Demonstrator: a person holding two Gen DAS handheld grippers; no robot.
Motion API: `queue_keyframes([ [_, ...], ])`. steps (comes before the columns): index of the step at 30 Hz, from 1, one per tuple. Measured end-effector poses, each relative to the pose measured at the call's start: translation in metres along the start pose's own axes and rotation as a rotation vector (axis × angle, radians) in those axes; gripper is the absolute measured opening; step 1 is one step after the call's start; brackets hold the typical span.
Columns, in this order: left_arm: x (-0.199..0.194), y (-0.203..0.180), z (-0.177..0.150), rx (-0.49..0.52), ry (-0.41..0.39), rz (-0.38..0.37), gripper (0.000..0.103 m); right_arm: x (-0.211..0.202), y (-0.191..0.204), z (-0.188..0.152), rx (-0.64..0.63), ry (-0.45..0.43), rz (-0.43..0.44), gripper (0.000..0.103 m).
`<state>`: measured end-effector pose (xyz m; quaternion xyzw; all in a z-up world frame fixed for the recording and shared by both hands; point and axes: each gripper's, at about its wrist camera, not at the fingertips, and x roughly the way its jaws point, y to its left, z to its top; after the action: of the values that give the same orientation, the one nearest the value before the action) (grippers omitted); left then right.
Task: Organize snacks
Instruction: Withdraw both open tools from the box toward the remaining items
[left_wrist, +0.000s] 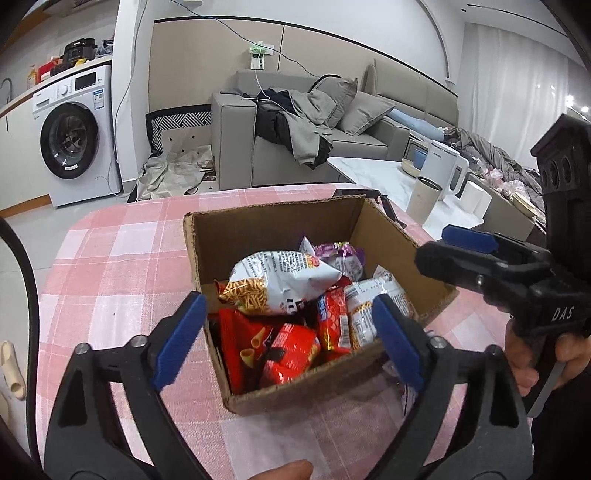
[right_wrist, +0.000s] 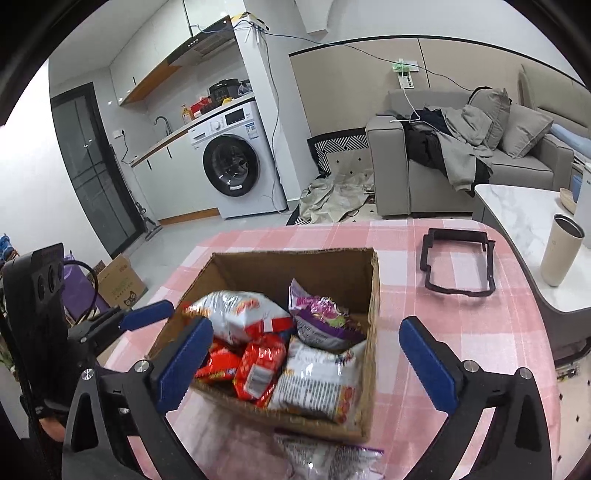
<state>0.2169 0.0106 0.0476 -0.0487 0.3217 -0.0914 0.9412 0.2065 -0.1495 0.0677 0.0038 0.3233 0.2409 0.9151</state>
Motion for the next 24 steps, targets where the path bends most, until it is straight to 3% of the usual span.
queue_keyframes([
  [1, -0.003, 0.0, -0.003, -0.002, -0.001, 0.0, 0.102, -0.003, 0.0, -0.003, -0.008, -0.002, -0.004, 0.103],
  [11, -0.046, 0.002, -0.034, -0.01, -0.031, 0.023, 0.102, -0.029, 0.005, -0.036, -0.024, -0.009, -0.046, 0.103],
  [24, -0.102, -0.007, -0.077, -0.009, -0.053, 0.044, 0.102, -0.069, 0.02, -0.072, -0.001, -0.025, -0.027, 0.103],
])
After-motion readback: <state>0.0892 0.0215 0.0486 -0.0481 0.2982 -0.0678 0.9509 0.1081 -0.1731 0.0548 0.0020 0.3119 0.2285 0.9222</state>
